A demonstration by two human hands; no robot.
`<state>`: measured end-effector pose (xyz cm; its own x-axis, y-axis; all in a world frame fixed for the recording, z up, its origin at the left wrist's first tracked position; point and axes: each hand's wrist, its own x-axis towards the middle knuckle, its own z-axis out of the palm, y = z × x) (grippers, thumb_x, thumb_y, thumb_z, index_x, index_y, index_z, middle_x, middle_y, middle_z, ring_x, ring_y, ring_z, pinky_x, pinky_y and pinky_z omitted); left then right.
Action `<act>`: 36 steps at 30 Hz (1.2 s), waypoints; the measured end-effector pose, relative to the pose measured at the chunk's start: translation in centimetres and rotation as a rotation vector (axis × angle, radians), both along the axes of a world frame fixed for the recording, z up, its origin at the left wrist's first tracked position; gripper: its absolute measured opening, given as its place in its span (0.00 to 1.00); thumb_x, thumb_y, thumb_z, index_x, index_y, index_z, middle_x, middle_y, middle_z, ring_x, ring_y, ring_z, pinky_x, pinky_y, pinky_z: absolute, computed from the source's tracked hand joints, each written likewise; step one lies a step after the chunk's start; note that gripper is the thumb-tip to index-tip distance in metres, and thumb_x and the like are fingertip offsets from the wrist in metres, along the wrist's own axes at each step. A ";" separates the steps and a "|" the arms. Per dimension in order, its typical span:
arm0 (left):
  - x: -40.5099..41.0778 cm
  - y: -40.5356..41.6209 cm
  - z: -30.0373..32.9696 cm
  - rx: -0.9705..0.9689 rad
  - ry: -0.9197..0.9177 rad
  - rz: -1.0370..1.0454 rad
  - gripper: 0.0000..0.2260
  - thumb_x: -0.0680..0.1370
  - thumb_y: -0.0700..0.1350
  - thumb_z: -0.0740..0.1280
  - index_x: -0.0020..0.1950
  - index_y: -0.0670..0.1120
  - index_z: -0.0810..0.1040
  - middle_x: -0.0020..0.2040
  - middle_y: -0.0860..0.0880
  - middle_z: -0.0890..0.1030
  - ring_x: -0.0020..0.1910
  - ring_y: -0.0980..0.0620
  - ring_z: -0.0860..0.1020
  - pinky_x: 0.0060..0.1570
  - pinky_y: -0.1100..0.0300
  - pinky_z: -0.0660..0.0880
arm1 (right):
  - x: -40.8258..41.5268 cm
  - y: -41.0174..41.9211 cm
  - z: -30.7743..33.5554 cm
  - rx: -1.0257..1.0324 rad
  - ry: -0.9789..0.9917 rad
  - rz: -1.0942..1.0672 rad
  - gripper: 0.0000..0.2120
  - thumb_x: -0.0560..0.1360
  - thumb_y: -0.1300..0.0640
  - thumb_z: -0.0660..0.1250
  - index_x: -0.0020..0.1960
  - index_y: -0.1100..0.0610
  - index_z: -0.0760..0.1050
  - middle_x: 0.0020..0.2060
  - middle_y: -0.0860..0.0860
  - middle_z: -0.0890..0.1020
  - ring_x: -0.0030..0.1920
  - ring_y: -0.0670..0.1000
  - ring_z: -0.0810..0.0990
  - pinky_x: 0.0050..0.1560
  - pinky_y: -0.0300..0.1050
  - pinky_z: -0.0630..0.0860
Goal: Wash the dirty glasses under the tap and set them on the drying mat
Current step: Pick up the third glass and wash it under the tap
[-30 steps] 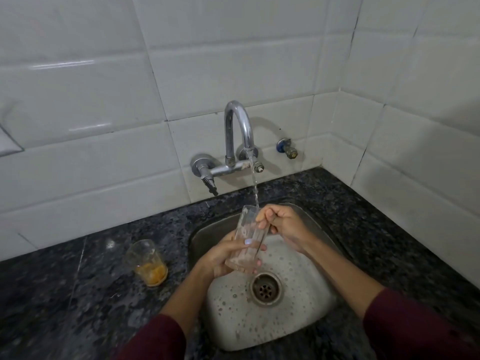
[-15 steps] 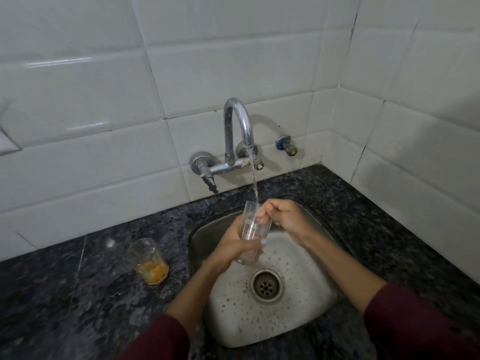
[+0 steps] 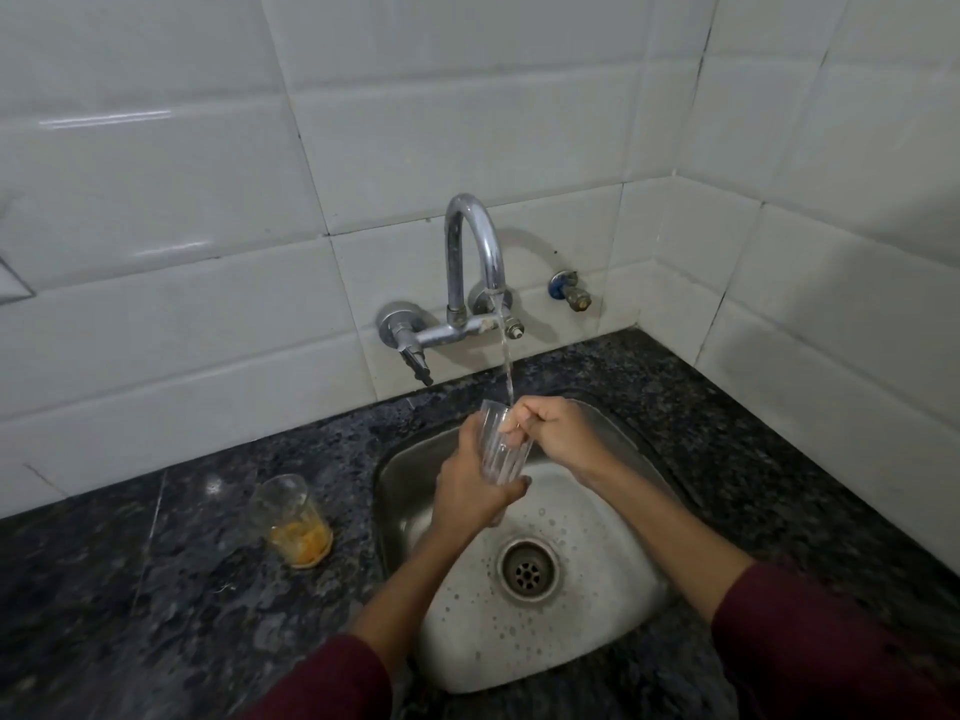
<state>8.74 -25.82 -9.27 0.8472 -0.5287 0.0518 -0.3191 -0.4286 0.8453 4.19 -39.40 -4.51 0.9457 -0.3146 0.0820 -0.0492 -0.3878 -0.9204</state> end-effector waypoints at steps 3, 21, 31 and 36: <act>1.1 0.7 1.1 -0.194 0.371 -0.188 0.34 0.65 0.46 0.77 0.68 0.52 0.67 0.57 0.48 0.79 0.50 0.51 0.81 0.49 0.53 0.78 | -0.5 -0.8 0.2 0.220 -0.042 0.077 0.14 0.79 0.65 0.56 0.40 0.60 0.77 0.30 0.50 0.80 0.30 0.40 0.77 0.33 0.33 0.68; 1.9 1.0 1.3 -0.305 0.572 -0.263 0.37 0.63 0.45 0.78 0.69 0.48 0.67 0.54 0.47 0.80 0.49 0.45 0.81 0.51 0.46 0.79 | -0.1 -0.4 0.3 0.276 0.000 0.068 0.15 0.79 0.64 0.56 0.38 0.58 0.77 0.28 0.49 0.80 0.28 0.41 0.75 0.30 0.34 0.65; 1.4 -0.4 -0.1 -0.060 0.137 -0.036 0.41 0.61 0.51 0.76 0.71 0.53 0.62 0.57 0.51 0.78 0.53 0.49 0.79 0.52 0.55 0.76 | 1.3 0.4 -0.2 -0.064 0.055 -0.050 0.18 0.78 0.65 0.57 0.33 0.54 0.75 0.27 0.47 0.78 0.29 0.38 0.77 0.37 0.29 0.71; 1.1 -0.7 -0.7 -0.011 0.359 -0.022 0.43 0.59 0.57 0.75 0.71 0.54 0.62 0.62 0.50 0.76 0.59 0.49 0.76 0.58 0.51 0.75 | 1.8 0.5 -1.3 0.110 0.186 -0.123 0.11 0.77 0.65 0.60 0.48 0.61 0.81 0.38 0.54 0.83 0.40 0.48 0.79 0.41 0.36 0.75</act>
<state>9.79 -26.52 -9.99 0.8008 -0.5483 -0.2411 -0.0103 -0.4152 0.9097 6.04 -38.88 -5.81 0.8953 -0.4255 -0.1314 -0.2627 -0.2662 -0.9274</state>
